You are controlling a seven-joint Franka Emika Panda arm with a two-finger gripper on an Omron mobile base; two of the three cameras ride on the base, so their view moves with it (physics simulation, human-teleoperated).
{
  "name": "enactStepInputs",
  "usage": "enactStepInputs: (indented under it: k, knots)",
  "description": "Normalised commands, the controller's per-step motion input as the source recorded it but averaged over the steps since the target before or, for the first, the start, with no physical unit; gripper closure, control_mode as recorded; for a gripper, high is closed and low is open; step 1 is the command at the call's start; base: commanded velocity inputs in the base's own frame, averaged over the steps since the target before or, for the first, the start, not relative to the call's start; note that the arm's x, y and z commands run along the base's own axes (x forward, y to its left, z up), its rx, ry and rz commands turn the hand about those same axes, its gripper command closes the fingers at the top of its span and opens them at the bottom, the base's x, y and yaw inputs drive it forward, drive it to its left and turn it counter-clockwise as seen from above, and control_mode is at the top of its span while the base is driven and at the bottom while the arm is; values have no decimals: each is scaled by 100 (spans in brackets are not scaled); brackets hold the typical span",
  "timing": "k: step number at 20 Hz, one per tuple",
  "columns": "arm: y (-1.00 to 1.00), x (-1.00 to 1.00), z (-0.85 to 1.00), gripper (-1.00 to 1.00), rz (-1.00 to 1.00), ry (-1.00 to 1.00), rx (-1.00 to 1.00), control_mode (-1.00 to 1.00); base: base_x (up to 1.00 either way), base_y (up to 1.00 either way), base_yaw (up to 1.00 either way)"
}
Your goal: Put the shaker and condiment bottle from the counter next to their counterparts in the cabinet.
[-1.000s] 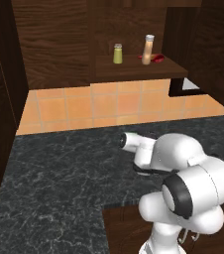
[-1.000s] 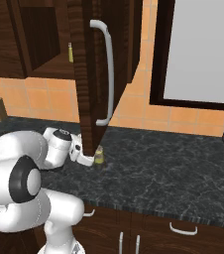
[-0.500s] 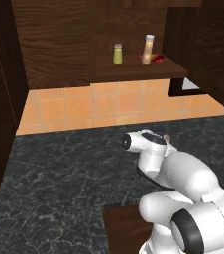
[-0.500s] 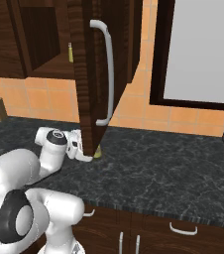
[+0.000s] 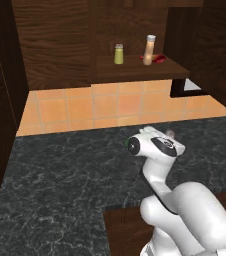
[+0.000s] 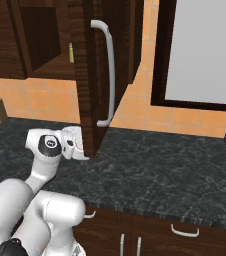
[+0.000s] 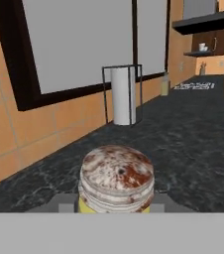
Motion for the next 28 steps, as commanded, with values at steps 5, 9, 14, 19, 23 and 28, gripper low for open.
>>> enactStepInputs:
  k: [5, 9, 14, 19, 23, 28]
  knots:
    - [24, -14, 53, 100, 18, -20, -4, -100, 0, 0, 0]
    - [8, 0, 54, 100, 13, -8, -1, -100, 0, 0, 0]
    - [16, 0, 34, 100, 12, -1, -4, -100, 0, 0, 0]
    - [26, 0, 40, 100, 13, 0, -5, -100, 0, 0, 0]
    - [18, 0, 64, 100, 10, 0, -7, -100, 0, 0, 0]
    - [18, 0, 74, 100, 7, 0, -4, -100, 0, 0, 0]
